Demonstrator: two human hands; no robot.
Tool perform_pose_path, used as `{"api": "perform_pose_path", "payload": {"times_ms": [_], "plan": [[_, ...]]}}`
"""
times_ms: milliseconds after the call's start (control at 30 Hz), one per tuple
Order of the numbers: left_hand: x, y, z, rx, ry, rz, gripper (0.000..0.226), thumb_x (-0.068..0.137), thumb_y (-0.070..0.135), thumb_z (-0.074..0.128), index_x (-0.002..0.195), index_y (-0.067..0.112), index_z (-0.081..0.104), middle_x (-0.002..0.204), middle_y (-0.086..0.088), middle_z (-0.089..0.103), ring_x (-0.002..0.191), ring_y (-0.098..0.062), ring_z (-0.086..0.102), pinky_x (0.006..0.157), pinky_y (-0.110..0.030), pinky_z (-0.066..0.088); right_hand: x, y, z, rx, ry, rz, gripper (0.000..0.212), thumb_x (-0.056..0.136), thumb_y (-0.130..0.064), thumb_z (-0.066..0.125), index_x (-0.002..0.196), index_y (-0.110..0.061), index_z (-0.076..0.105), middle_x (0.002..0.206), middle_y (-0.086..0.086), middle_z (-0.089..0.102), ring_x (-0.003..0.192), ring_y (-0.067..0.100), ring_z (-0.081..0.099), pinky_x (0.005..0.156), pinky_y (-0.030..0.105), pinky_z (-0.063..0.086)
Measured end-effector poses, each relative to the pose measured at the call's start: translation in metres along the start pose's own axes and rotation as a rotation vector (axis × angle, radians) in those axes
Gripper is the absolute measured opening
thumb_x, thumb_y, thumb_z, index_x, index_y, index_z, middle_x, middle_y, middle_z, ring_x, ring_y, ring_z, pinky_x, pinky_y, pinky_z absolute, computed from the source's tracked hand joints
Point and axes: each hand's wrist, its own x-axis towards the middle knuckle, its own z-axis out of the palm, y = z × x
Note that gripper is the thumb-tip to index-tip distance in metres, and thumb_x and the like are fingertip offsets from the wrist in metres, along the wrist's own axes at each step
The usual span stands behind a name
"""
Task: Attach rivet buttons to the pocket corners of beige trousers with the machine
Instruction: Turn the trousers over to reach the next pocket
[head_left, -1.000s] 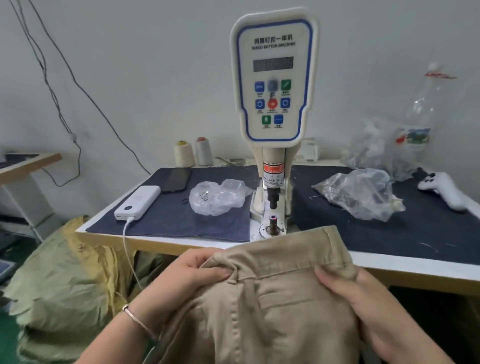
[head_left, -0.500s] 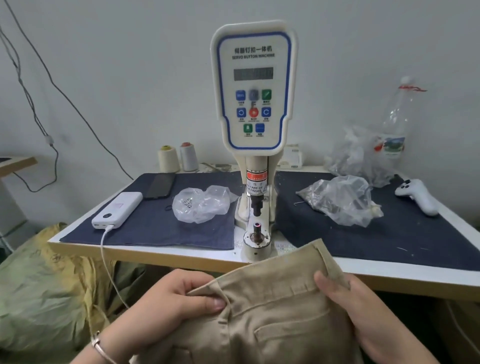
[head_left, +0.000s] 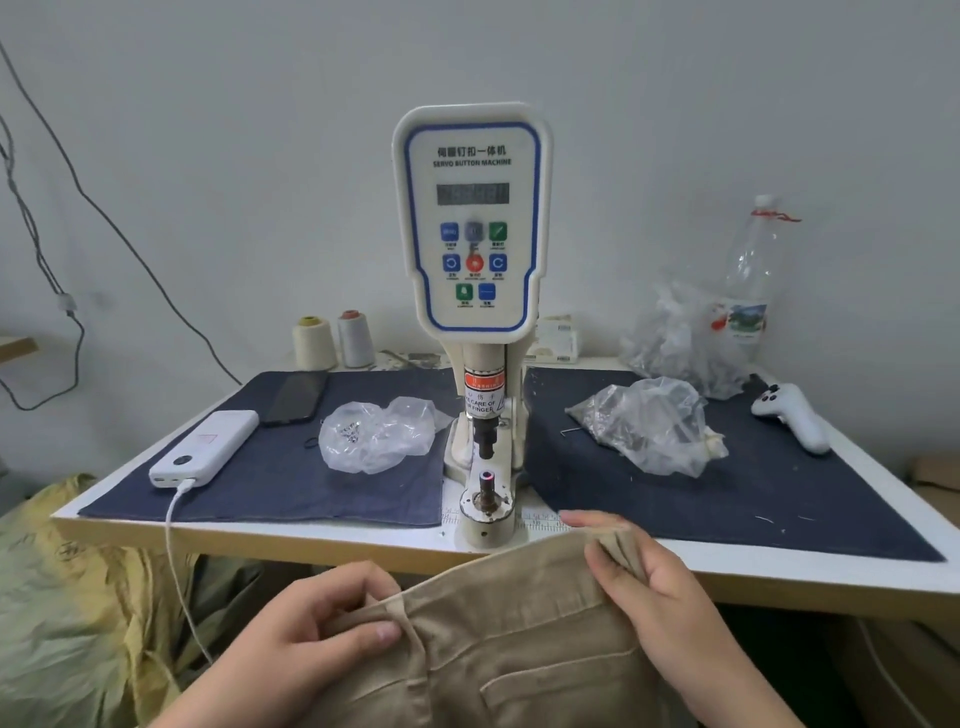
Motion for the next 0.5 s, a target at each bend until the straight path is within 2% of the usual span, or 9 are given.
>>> {"api": "perform_pose_path", "payload": {"times_ms": [67,133,167,233,300,367,433,500], "plan": [[0.002,0.003,0.0,-0.004,-0.021,0.022,0.013,0.083,0.027,0.072,0.09,0.017,0.079,0.089,-0.007,0.066,0.087,-0.017,0.062,0.084,-0.026,0.045,-0.002,-0.002,-0.003,-0.161,-0.137,-0.089,0.044,0.089,-0.023,0.068,0.115,-0.058,0.059,0.123,-0.033,0.058,0.117,-0.014,0.049,0.093,0.003,0.036],[0.003,0.007,0.002,-0.007,-0.046,0.029,0.02,0.082,0.029,0.074,0.09,0.011,0.08,0.088,0.001,0.062,0.083,-0.013,0.058,0.083,-0.025,0.044,-0.002,-0.002,-0.003,-0.246,-0.236,-0.123,0.065,0.083,-0.015,0.076,0.122,-0.061,0.053,0.128,-0.032,0.054,0.121,-0.011,0.047,0.096,0.007,0.037],[0.004,0.008,0.003,-0.011,-0.051,0.027,0.027,0.081,0.032,0.076,0.091,0.007,0.079,0.088,0.004,0.06,0.083,-0.013,0.056,0.083,-0.024,0.043,-0.002,-0.002,-0.001,-0.303,-0.258,-0.157,0.069,0.078,-0.017,0.078,0.124,-0.061,0.051,0.128,-0.029,0.052,0.122,-0.006,0.048,0.098,0.011,0.038],[0.005,0.012,0.004,-0.027,-0.071,0.02,0.028,0.081,0.032,0.075,0.09,0.006,0.077,0.091,0.006,0.058,0.085,-0.01,0.055,0.084,-0.02,0.041,-0.001,-0.005,0.003,-0.556,-0.261,-0.258,0.071,0.072,-0.035,0.077,0.127,-0.064,0.045,0.128,-0.031,0.042,0.122,-0.005,0.043,0.099,0.013,0.035],[0.008,0.018,0.007,-0.016,-0.11,0.016,0.019,0.081,0.031,0.073,0.086,0.013,0.076,0.095,0.009,0.057,0.085,-0.006,0.054,0.084,-0.017,0.04,-0.001,-0.007,0.01,-0.866,-0.242,-0.417,0.064,0.07,-0.052,0.07,0.129,-0.06,0.046,0.13,-0.031,0.035,0.125,-0.006,0.035,0.1,0.015,0.031],[0.011,0.022,0.013,0.075,-0.142,0.025,0.014,0.079,0.039,0.072,0.08,0.025,0.075,0.096,0.012,0.053,0.081,-0.004,0.051,0.08,-0.019,0.039,-0.001,-0.005,0.027,-1.006,-0.217,-0.59,0.053,0.072,-0.058,0.062,0.123,-0.045,0.058,0.129,-0.021,0.045,0.122,0.001,0.04,0.099,0.025,0.035],[0.013,0.024,0.019,0.197,-0.142,0.05,0.009,0.079,0.039,0.071,0.078,0.03,0.074,0.1,0.017,0.051,0.08,-0.002,0.052,0.078,-0.021,0.04,-0.007,-0.004,0.048,-0.943,-0.189,-0.605,0.03,0.083,-0.05,0.052,0.105,-0.036,0.066,0.115,-0.024,0.048,0.109,-0.001,0.041,0.092,0.02,0.034],[0.015,0.023,0.021,0.262,-0.12,0.075,0.009,0.086,0.026,0.072,0.079,0.031,0.073,0.106,0.022,0.048,0.085,-0.002,0.057,0.079,-0.022,0.044,-0.015,0.003,0.062,-0.82,-0.109,-0.649,0.008,0.081,-0.038,0.056,0.085,-0.032,0.06,0.1,-0.022,0.048,0.092,-0.005,0.041,0.08,0.011,0.035]]}}
